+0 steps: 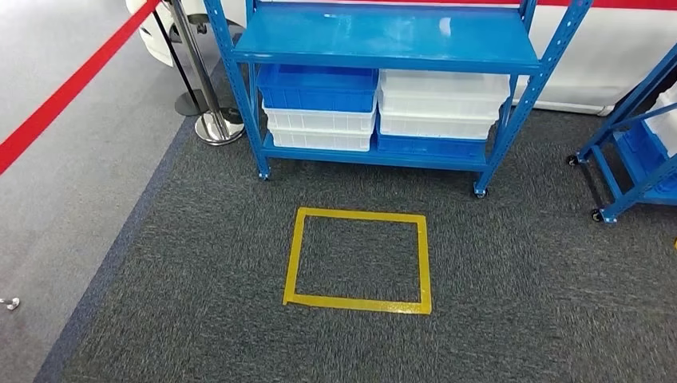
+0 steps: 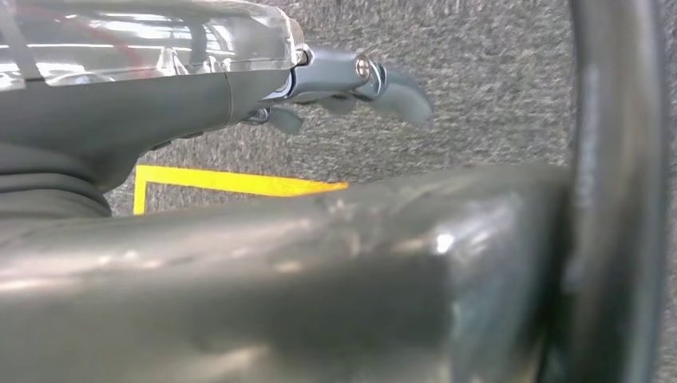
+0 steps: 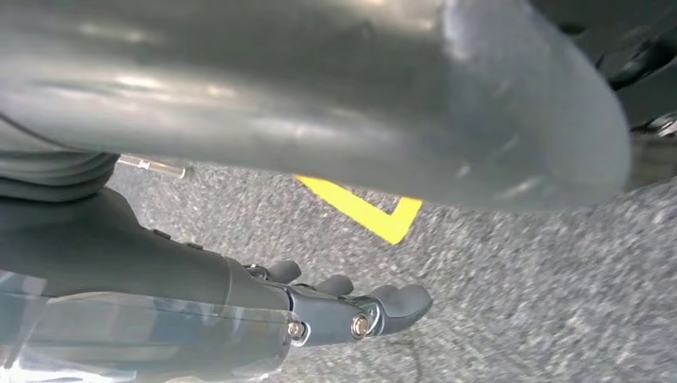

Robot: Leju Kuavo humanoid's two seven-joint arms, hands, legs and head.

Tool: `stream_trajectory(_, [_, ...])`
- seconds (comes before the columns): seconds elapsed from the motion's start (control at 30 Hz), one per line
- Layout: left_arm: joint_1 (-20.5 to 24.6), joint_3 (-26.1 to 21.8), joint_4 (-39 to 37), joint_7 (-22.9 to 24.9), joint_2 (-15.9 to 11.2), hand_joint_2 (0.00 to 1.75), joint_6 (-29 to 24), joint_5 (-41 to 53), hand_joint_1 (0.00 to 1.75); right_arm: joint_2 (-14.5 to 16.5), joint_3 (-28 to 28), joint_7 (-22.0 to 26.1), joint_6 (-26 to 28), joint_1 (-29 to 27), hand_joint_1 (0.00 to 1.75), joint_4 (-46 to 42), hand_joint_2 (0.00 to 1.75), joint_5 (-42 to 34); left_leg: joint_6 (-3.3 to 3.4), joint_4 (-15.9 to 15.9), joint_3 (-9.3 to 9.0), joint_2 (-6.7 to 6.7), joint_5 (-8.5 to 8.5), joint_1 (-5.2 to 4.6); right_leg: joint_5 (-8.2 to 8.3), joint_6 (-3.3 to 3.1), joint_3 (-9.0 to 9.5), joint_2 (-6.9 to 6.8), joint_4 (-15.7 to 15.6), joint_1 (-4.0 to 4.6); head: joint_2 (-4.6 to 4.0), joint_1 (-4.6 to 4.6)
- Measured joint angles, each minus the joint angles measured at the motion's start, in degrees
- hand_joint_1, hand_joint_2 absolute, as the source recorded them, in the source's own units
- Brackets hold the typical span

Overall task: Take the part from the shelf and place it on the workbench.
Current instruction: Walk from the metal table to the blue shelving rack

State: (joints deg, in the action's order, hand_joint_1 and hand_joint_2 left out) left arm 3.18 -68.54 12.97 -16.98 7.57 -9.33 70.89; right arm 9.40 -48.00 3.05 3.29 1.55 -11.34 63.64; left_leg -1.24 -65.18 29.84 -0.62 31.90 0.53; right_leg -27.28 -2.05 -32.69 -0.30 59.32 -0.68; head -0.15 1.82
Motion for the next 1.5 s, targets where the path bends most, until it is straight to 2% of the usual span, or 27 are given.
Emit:
stream_trajectory(0.07, [-0.02,-0.01,-0.01,0.20,0.02,0.00,-0.01,0.09,0.00,0.00,0.00,0.01,-0.15,0.05,0.00,0.00,0.87,0.09,-0.38,-6.74,4.76,0.16,2.69,0.08,-0.79,-0.23,0.74,0.00,-0.01,0.03,0.00,0.01])
stream_trajectory(0.1, [-0.13,-0.01,-0.01,0.31,0.02,0.00,-0.01,0.11,0.00,0.00,0.00,-0.01,-0.21,0.02,0.00,0.00,0.44,0.12,-0.47,-8.62,6.63,0.18,3.79,0.10,-1.25,-0.23,1.27,0.02,-0.01,0.05,0.00,0.01])
stream_trajectory(0.13, [-0.23,-0.01,-0.01,0.40,0.02,0.00,-0.01,0.16,0.00,0.00,-0.01,-0.04,-0.27,-0.07,0.00,0.00,0.00,0.07,-0.46,-8.67,7.67,0.18,3.91,0.10,-1.79,-0.18,1.93,0.16,-0.01,0.05,0.00,0.01])
stream_trajectory(0.17, [-0.32,-0.01,-0.01,0.48,0.02,0.00,-0.01,0.25,0.00,0.00,-0.03,-0.07,-0.37,-0.14,0.00,0.00,0.00,-0.09,-0.38,-6.89,7.84,0.16,2.77,0.10,-2.33,-0.06,2.69,0.37,-0.01,0.06,0.00,0.02])
stream_trajectory(0.23, [-0.54,-0.01,-0.01,0.66,0.01,0.00,0.00,0.42,0.00,0.06,-0.21,-0.13,-0.55,-0.19,0.00,0.02,0.00,-0.44,0.03,-0.08,6.66,-0.43,-2.78,0.01,-3.40,0.23,4.13,0.88,0.00,0.08,0.00,0.00])
stream_trajectory(0.3, [-0.81,-0.02,-0.01,0.84,0.00,0.00,0.01,0.49,0.00,0.20,-0.40,-0.13,-0.61,0.09,0.00,0.05,0.00,-0.47,0.74,4.53,5.65,-1.04,-6.43,-0.32,-4.20,0.71,4.90,1.43,-0.12,0.08,0.00,-0.01])
stream_trajectory(0.37, [-0.87,-0.03,-0.01,0.94,-0.01,0.00,0.01,0.51,0.00,0.30,-0.46,-0.13,-0.43,0.32,0.00,0.07,0.00,-0.20,1.57,5.55,5.03,-1.05,-6.51,-0.56,-4.28,1.42,5.47,1.91,0.09,0.09,0.00,0.00])
stream_trajectory(0.43, [-0.71,-0.03,-0.01,0.97,0.04,0.00,0.01,0.55,0.00,0.32,-0.46,-0.15,-0.25,0.35,0.00,0.07,0.00,0.03,2.38,6.41,3.56,-0.93,-6.50,-0.39,-3.96,2.00,5.41,1.78,1.94,0.10,0.00,-0.02])
stream_trajectory(0.5, [-0.57,-0.03,-0.01,1.00,0.10,0.00,0.02,0.58,0.00,0.33,-0.48,-0.18,-0.20,0.40,0.00,0.07,0.00,0.05,2.99,6.98,2.24,-0.77,-6.18,-0.23,-4.90,2.35,2.72,1.29,6.82,0.04,0.00,-0.02])
stream_trajectory(0.57, [-0.57,-0.03,-0.01,1.02,0.10,0.00,0.01,0.61,0.00,0.33,-0.50,-0.19,-0.20,0.46,0.00,0.07,0.00,0.05,3.31,7.03,1.64,-0.61,-5.51,-0.29,-7.93,2.73,-1.99,0.97,13.06,-0.05,0.00,-0.01])
stream_trajectory(0.6, [-0.60,-0.03,-0.01,1.02,0.10,0.00,0.00,0.60,0.00,0.33,-0.51,-0.19,-0.21,0.45,0.00,0.07,0.00,0.05,3.34,7.02,1.28,-0.59,-5.09,-0.31,-9.20,2.91,-3.99,0.90,15.00,-0.09,0.00,-0.01])
stream_trajectory(0.63, [-0.64,-0.03,-0.01,1.02,0.10,0.00,-0.01,0.60,0.00,0.33,-0.52,-0.20,-0.21,0.38,0.00,0.07,0.00,0.05,3.32,7.01,0.77,-0.62,-4.62,-0.32,-9.50,3.02,-5.26,0.85,15.39,-0.10,0.00,-0.01])
stream_trajectory(0.67, [-0.69,-0.03,-0.01,1.02,0.10,0.00,-0.01,0.60,0.00,0.33,-0.52,-0.20,-0.21,0.26,0.00,0.07,0.00,0.05,3.25,7.01,0.13,-0.67,-4.12,-0.32,-8.48,3.00,-5.60,0.79,14.04,-0.10,0.00,-0.01])
stream_trajectory(0.7, [-0.75,-0.03,-0.01,1.02,0.13,0.00,0.00,0.60,0.00,0.33,-0.53,-0.21,-0.21,0.13,0.00,0.07,0.00,0.05,3.13,7.01,-0.61,-0.67,-3.57,-0.32,-6.26,2.88,-5.21,0.67,11.21,-0.08,0.00,-0.01])
stream_trajectory(0.73, [-0.81,-0.04,-0.01,1.02,0.16,0.00,0.01,0.60,0.00,0.32,-0.56,-0.23,-0.21,-0.06,0.00,0.07,0.00,0.02,2.96,7.01,-1.27,-0.55,-2.97,-0.34,-3.05,2.62,-4.56,0.12,7.53,0.04,0.00,-0.01])
stream_trajectory(0.8, [-0.88,-0.07,-0.01,1.10,0.23,0.00,0.00,0.61,0.00,0.32,-0.75,-0.27,-0.25,-0.04,0.00,0.08,0.00,-0.08,2.38,6.93,-2.20,-0.18,-1.75,-0.55,0.60,1.94,-3.58,-0.95,2.40,0.43,0.00,-0.01])
stream_trajectory(0.83, [-0.92,-0.07,-0.01,1.19,0.25,0.00,-0.01,0.63,0.00,0.32,-0.86,-0.29,-0.25,0.08,0.00,0.09,0.00,-0.14,2.01,6.83,-2.66,0.09,-1.35,-0.67,1.29,1.57,-3.43,-1.22,1.30,0.55,0.00,-0.01])
stream_trajectory(0.93, [-0.80,-0.07,-0.01,1.38,0.26,0.00,-0.03,0.68,0.00,0.34,-1.02,-0.32,-0.10,0.34,0.00,0.09,0.00,0.04,1.01,5.80,-3.63,0.54,-1.07,-0.81,0.88,0.57,-2.08,-0.43,0.62,0.29,0.00,0.00])
stream_trajectory(1.0, [-0.52,-0.07,-0.01,1.38,0.28,0.00,-0.03,0.74,0.00,0.35,-1.03,-0.40,0.02,0.22,0.00,0.09,0.00,0.20,0.48,1.62,-1.68,0.53,-0.11,-0.59,0.29,-0.05,-0.70,-0.25,0.25,0.11,0.00,0.01])
stream_trajectory(1.07, [-0.43,-0.07,-0.01,1.43,0.29,0.00,-0.03,0.83,0.00,0.36,-1.03,-0.46,0.04,0.17,0.00,0.09,0.00,0.22,-0.02,-5.20,2.70,0.52,2.69,-0.32,-0.60,-0.37,0.27,-0.11,0.11,0.12,0.00,0.02])
stream_trajectory(1.13, [-0.60,-0.08,-0.01,1.50,0.28,0.00,-0.03,0.93,0.00,0.37,-1.08,-0.57,0.03,0.08,0.00,0.09,0.00,0.20,-0.36,-8.78,6.41,0.53,4.89,-0.15,-1.68,-0.29,1.43,0.28,0.11,0.12,0.00,0.01])
stream_trajectory(1.17, [-0.72,-0.08,-0.01,1.51,0.28,0.00,-0.03,0.99,0.00,0.37,-1.13,-0.63,0.01,0.02,0.00,0.09,0.00,0.18,-0.42,-8.03,7.12,0.51,4.48,-0.08,-2.26,-0.17,2.18,0.52,0.11,0.11,0.00,0.01])
stream_trajectory(1.2, [-0.84,-0.08,-0.01,1.51,0.28,0.00,-0.03,1.04,0.00,0.37,-1.17,-0.71,-0.01,-0.02,0.00,0.09,0.00,0.16,-0.37,-5.73,7.10,0.46,2.86,-0.01,-2.86,-0.03,3.00,0.79,0.11,0.10,0.00,0.00])
stream_trajectory(1.27, [-1.14,-0.10,-0.01,1.48,0.27,0.00,-0.03,1.11,0.00,0.42,-1.25,-0.76,-0.03,-0.07,0.00,0.11,0.00,0.15,0.12,0.85,6.15,-0.15,-2.89,-0.07,-4.03,0.33,4.40,1.36,0.09,0.08,0.00,0.00])
stream_trajectory(1.33, [-1.35,-0.15,-0.01,1.49,0.22,0.00,-0.03,1.13,0.00,0.52,-1.28,-0.78,-0.03,0.09,0.00,0.14,0.00,0.16,0.93,4.55,5.32,-0.59,-6.08,-0.45,-4.92,1.01,5.29,2.01,0.01,-0.02,0.00,-0.01])
stream_trajectory(1.43, [-1.13,-0.18,-0.01,1.46,0.20,0.00,-0.03,1.13,0.00,0.59,-1.31,-0.81,-0.03,0.19,0.00,0.15,0.00,0.16,2.32,5.89,3.56,-0.13,-5.79,-0.71,-4.62,2.24,6.01,2.23,0.98,-0.13,0.00,-0.01])
stream_trajectory(1.5, [-0.93,-0.18,-0.01,1.40,0.22,0.00,-0.03,1.13,0.00,0.59,-1.32,-0.82,-0.03,0.24,0.00,0.15,0.00,0.16,3.08,7.04,1.94,0.26,-5.59,-0.50,-4.88,2.70,3.98,1.60,4.91,-0.12,0.00,-0.02])
